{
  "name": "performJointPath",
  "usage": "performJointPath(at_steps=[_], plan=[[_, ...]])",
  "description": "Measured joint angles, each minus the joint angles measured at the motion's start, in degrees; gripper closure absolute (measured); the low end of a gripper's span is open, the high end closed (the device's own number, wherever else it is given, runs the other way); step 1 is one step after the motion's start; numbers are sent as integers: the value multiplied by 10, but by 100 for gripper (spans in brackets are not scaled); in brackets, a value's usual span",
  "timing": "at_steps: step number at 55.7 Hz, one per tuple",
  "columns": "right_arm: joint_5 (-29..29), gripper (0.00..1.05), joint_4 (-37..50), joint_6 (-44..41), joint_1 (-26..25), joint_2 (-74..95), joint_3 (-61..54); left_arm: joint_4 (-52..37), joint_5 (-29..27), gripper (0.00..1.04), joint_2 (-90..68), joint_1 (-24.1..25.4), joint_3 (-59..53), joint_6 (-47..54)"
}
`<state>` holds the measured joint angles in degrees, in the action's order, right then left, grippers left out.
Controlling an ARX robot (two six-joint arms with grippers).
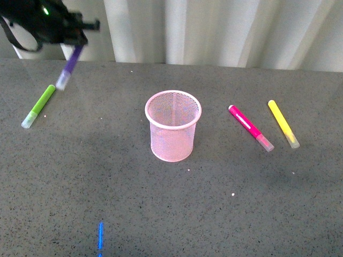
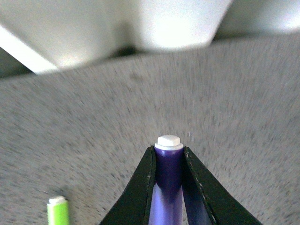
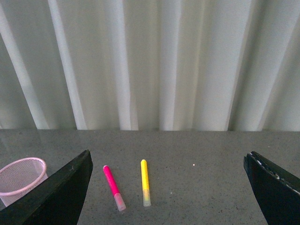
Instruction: Insert purple and pink pens into pink cup
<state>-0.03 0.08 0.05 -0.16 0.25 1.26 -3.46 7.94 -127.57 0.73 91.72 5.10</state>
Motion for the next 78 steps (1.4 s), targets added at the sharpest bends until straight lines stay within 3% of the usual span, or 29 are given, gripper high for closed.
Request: performJointPath(at_steps=[20, 38, 78], plan=[[0, 7, 0, 0, 0, 0, 0, -276, -19, 92, 235, 1, -221, -134], [0, 7, 0, 0, 0, 0, 0, -490, -96, 92, 277, -119, -428, -205], [0, 7, 0, 0, 0, 0, 0, -705, -231, 92, 131, -279, -467, -309]])
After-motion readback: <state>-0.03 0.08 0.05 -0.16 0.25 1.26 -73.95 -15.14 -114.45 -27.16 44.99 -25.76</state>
